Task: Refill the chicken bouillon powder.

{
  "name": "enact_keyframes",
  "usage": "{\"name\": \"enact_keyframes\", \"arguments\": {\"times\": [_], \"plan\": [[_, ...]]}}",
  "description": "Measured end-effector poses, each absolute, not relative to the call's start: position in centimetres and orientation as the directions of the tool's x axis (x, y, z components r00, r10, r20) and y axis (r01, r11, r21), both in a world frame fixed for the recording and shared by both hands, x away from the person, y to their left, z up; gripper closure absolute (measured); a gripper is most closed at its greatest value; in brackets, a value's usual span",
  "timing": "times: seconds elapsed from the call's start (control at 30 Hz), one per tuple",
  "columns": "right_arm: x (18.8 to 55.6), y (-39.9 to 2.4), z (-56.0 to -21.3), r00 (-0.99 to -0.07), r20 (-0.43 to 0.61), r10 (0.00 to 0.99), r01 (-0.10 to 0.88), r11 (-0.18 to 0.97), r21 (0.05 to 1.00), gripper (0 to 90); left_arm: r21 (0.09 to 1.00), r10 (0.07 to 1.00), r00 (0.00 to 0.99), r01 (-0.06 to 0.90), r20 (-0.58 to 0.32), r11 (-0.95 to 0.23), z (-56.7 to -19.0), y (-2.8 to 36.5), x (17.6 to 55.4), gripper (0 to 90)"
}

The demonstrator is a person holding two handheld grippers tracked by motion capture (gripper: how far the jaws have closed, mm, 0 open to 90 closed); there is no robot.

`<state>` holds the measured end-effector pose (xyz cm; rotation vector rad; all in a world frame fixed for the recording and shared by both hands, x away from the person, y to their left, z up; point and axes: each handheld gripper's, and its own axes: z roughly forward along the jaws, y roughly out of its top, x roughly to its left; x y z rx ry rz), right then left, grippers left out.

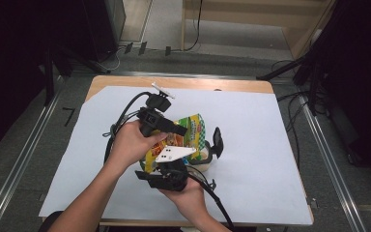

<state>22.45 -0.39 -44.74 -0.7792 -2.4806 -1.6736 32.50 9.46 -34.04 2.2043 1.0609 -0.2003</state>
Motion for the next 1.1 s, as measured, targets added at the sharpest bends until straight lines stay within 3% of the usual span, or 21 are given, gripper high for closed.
{"name": "enact_keyframes", "arguments": {"times": [0.47, 1.1], "plan": [[22.4, -0.3, -45.3, -0.881, 0.299, 0.368, 0.417, 0.300, 0.858, 69.0, 0.478, 0.616, 0.649, 0.755, -0.447, -0.449, -34.4, 9.7, 32.8, 75.2], [22.4, -0.2, -47.0, -0.887, 0.294, 0.355, 0.413, 0.330, 0.848, 60.1, 0.462, 0.558, 0.677, 0.736, -0.480, -0.495, -35.5, 9.5, 33.2, 75.4]]}}
